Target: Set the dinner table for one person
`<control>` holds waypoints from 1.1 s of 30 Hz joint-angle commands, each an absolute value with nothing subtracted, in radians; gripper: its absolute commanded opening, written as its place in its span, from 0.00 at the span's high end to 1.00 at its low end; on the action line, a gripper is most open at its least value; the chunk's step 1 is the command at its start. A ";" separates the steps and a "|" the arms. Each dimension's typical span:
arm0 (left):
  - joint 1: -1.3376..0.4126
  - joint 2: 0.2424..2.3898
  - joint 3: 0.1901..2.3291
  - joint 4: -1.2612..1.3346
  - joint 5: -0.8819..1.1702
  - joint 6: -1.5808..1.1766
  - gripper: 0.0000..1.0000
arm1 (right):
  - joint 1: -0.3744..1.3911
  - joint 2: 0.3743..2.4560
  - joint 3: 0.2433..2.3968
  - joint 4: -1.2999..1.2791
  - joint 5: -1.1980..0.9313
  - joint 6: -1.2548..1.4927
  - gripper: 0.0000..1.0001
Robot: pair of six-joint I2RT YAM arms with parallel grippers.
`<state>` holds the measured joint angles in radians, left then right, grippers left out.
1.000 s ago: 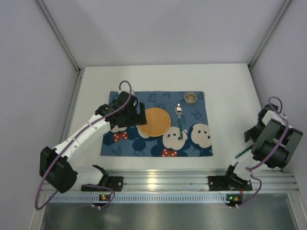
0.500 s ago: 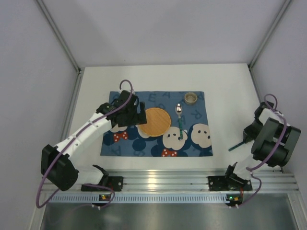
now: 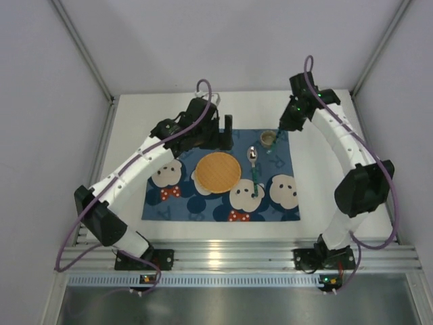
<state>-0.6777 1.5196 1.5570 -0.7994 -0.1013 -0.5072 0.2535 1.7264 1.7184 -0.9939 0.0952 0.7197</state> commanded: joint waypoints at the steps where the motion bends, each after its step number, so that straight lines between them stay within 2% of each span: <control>1: -0.794 1.587 1.699 -0.782 -0.115 -0.420 0.05 | 0.370 1.802 1.822 -1.129 0.043 0.761 1.00; 9: -0.942 1.697 1.769 -0.779 -0.202 -0.407 0.06 | 0.449 1.812 1.896 -1.160 -0.067 0.787 1.00; 20: -1.015 1.776 1.749 -0.785 -0.325 -0.368 0.08 | 0.462 1.746 1.821 -1.151 -0.163 0.799 1.00; 25: -1.075 1.848 1.798 -0.827 -0.445 -0.334 0.11 | 0.463 1.707 1.796 -1.155 -0.196 0.795 1.00; 29: -1.106 1.934 1.854 -0.879 -0.529 -0.319 0.20 | 0.465 1.674 1.754 -1.155 -0.212 0.790 1.00; 32: -1.121 1.986 1.931 -0.920 -0.552 -0.308 0.31 | 0.468 1.654 1.718 -1.155 -0.221 0.784 1.00; 33: -1.133 1.999 1.969 -0.942 -0.586 -0.305 0.40 | 0.471 1.646 1.710 -1.155 -0.224 0.785 1.00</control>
<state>-1.1294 1.9610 1.8614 -0.9173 -0.4854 -0.3450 0.4400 1.7203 1.7279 -1.1324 -0.1699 0.7860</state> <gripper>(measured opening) 0.666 0.076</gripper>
